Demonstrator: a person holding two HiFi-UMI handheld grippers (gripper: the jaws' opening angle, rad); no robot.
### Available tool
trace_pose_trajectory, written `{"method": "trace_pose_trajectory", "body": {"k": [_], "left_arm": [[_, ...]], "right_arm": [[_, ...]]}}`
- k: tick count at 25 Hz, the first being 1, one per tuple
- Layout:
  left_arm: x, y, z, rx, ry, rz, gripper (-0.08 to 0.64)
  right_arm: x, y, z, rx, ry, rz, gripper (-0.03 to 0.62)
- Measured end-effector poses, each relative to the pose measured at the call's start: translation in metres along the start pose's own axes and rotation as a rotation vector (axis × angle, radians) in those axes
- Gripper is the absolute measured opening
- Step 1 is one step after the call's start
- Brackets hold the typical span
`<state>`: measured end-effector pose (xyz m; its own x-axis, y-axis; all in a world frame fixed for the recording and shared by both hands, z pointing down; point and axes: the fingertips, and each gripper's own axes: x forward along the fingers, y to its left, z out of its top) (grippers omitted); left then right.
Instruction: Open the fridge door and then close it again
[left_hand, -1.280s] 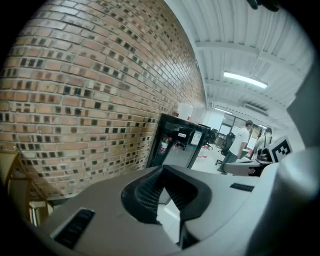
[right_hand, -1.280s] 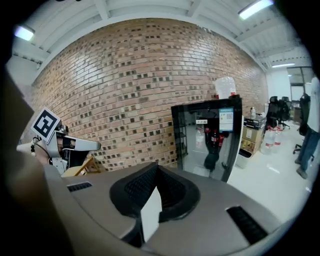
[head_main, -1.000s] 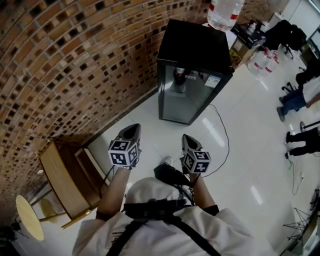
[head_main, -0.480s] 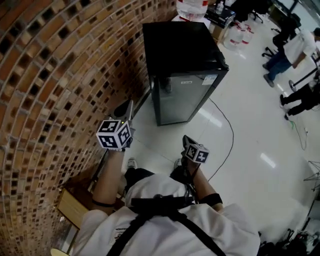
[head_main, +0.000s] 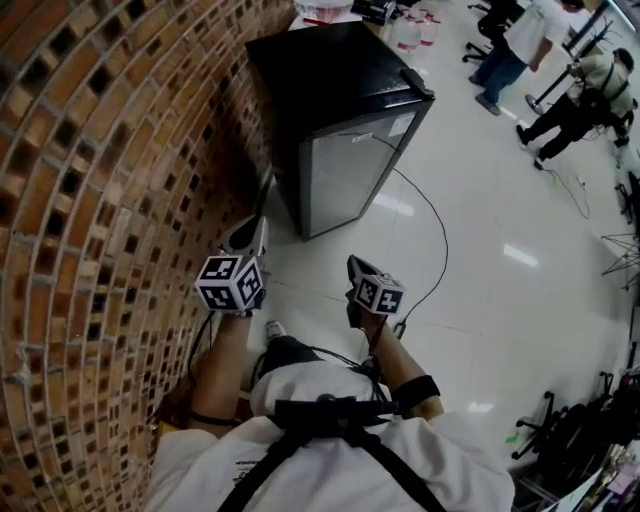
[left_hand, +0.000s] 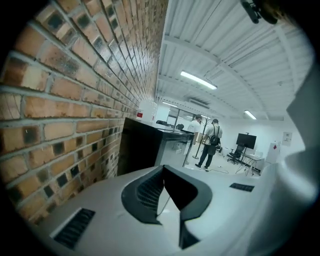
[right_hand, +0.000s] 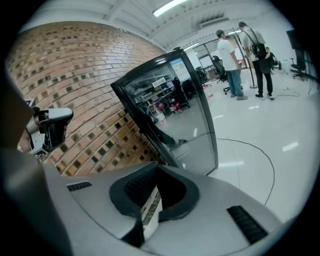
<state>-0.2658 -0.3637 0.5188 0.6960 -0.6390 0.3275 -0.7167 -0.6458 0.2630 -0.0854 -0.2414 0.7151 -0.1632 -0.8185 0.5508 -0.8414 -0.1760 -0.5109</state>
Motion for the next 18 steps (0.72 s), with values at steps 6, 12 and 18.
{"method": "trace_pose_trajectory", "body": {"k": [6,12,18], "left_arm": [[0.029,-0.078,-0.047,-0.013,0.027,0.052,0.002],[0.047,-0.160,-0.072,-0.060,-0.005,0.192,0.001],[0.045,-0.172,-0.070,-0.069,-0.038,0.232,0.001]], "right_arm": [[-0.066,-0.091,-0.003,-0.013,-0.009,0.020,0.008],[-0.097,-0.156,0.013,-0.097,0.076,0.080,0.008],[-0.084,-0.143,0.017,-0.112,0.082,0.138,0.006]]}}
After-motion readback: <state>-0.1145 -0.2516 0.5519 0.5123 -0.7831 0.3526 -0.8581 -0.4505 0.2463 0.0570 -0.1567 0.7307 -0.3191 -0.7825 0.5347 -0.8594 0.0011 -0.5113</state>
